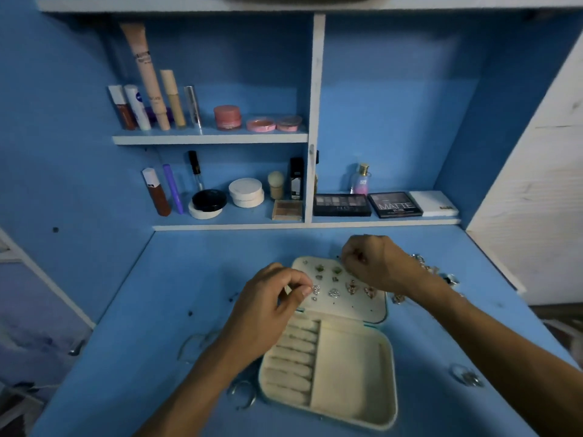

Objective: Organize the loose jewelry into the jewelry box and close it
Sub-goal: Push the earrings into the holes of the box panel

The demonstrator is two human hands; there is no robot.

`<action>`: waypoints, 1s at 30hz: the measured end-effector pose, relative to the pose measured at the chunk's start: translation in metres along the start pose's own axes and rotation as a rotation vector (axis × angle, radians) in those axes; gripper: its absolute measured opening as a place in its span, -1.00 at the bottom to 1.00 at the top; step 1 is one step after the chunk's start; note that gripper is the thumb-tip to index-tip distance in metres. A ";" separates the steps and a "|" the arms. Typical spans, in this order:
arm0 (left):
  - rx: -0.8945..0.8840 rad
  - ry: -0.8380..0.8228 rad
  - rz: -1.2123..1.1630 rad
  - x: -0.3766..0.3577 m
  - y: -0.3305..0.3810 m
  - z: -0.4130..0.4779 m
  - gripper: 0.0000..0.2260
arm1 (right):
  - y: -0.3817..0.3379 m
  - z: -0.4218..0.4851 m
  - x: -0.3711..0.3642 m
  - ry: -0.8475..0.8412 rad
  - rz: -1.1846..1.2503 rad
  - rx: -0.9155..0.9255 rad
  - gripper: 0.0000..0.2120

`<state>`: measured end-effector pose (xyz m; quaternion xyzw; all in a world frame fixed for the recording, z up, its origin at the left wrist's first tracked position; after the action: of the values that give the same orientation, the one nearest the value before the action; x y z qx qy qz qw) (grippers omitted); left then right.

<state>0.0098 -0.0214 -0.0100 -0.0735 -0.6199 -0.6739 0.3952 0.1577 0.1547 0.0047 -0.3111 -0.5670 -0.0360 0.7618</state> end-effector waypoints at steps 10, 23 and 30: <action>0.007 -0.009 0.059 -0.030 -0.001 0.002 -0.96 | -0.005 -0.018 0.010 0.163 0.087 -0.003 -0.89; -0.027 -0.016 0.220 -0.042 0.007 0.006 -0.94 | -0.016 -0.027 0.031 0.254 0.227 -0.011 -0.88; -0.071 0.010 0.233 -0.045 0.010 0.003 -0.76 | -0.017 -0.030 0.035 0.258 0.249 -0.009 -0.86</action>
<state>0.0453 0.0021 -0.0286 -0.1555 -0.5810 -0.6452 0.4711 0.1884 0.1358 0.0387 -0.3751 -0.4217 0.0163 0.8254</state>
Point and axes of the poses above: each hand's wrist, its own z-axis towards the middle knuckle, its own x-axis out of the back of the hand, y = z × x, the point moved 3 cm from there along z, towards the middle knuckle, and after that the axes turned 13 degrees about x, right-handed, at the moved point
